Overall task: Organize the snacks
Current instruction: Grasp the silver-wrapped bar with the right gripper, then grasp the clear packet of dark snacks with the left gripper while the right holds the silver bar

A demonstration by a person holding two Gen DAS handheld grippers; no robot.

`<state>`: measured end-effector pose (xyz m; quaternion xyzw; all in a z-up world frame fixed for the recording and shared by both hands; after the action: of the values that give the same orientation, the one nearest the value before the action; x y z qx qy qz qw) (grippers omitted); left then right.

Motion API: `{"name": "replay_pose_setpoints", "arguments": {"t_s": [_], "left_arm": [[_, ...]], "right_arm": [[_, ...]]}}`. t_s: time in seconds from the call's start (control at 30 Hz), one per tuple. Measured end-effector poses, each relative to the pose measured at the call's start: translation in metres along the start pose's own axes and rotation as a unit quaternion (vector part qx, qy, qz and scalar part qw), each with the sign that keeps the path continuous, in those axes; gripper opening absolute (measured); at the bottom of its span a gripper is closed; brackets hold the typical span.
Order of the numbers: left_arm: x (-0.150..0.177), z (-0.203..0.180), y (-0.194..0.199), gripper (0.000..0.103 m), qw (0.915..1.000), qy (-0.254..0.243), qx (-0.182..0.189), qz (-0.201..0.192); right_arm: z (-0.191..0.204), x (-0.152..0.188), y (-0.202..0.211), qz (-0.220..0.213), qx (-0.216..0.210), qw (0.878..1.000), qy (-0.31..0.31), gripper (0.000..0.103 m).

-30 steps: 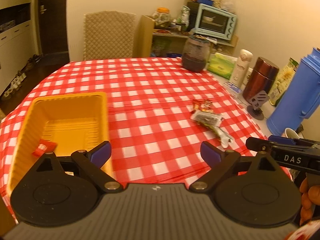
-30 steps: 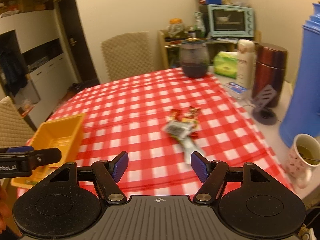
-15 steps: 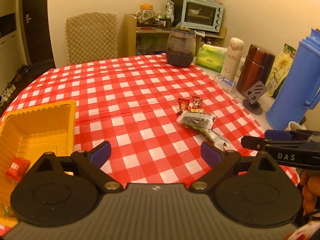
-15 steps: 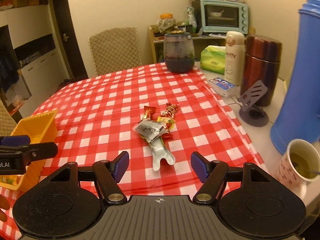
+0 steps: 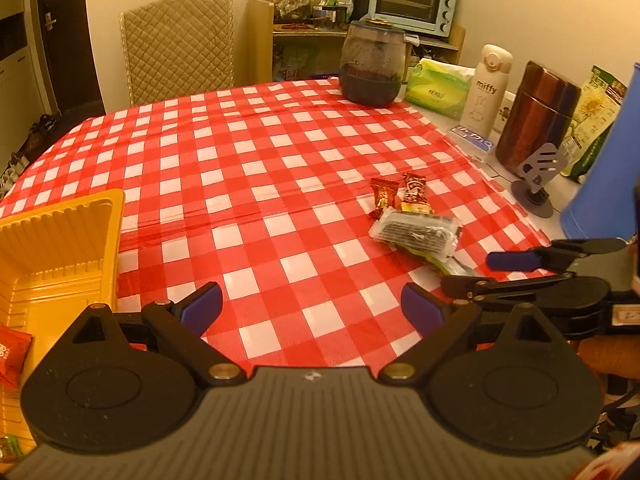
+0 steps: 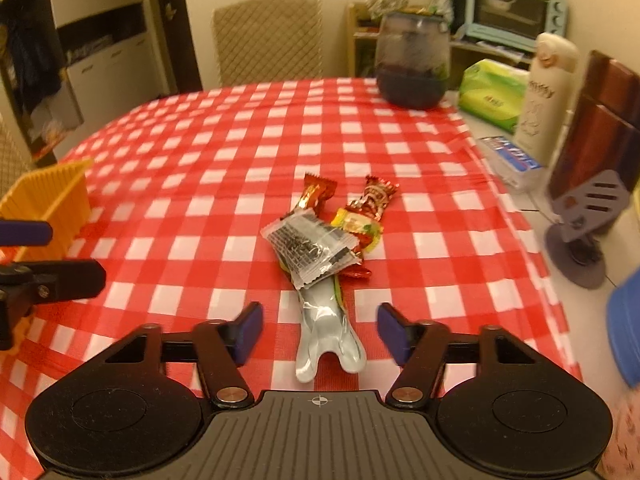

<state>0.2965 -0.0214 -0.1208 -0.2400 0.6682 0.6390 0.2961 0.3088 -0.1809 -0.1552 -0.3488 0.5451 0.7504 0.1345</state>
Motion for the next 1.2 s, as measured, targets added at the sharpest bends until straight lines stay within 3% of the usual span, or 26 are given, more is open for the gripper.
{"name": "replay_pose_setpoints", "arguments": {"t_s": [0.1,0.3,0.5,0.8,1.0,1.2], "left_arm": [[0.000,0.003,-0.007,0.095,1.0000,0.005,0.001,0.003],[0.000,0.008,-0.014,0.095,0.9999,0.014,0.002,0.005],[0.004,0.011,-0.012,0.095,0.9997,0.022,0.007,0.008],[0.020,0.013,-0.004,0.095,0.9995,0.021,0.014,0.018],[0.021,0.003,-0.005,0.095,0.9995,0.009,0.027,0.014],[0.013,-0.019,-0.025,0.092,0.9987,-0.023,0.046,-0.003]], "right_arm": [[-0.002,0.001,-0.016,0.016,0.001,1.000,0.010,0.052],[-0.001,0.000,-0.032,0.027,0.006,0.999,0.030,0.032],[0.009,0.005,-0.027,0.032,0.002,0.999,0.039,0.030],[0.048,0.040,-0.001,0.046,-0.038,0.997,0.049,0.030],[0.033,0.054,0.023,0.027,0.004,0.999,0.017,0.030],[-0.002,0.039,0.032,-0.009,0.049,0.998,-0.039,0.030]]}}
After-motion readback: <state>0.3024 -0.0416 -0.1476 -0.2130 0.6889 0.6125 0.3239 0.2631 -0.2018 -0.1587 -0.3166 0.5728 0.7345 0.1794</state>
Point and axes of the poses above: each gripper's, at about its wrist camera, not at the fingertips, and y roughly against the way its jaws point, z to its left, x to its underside, the point moved 9 cm from there along -y, roughly the way its jaws point, and after that the axes turned 4 degrees about -x, right-handed, at the moved point
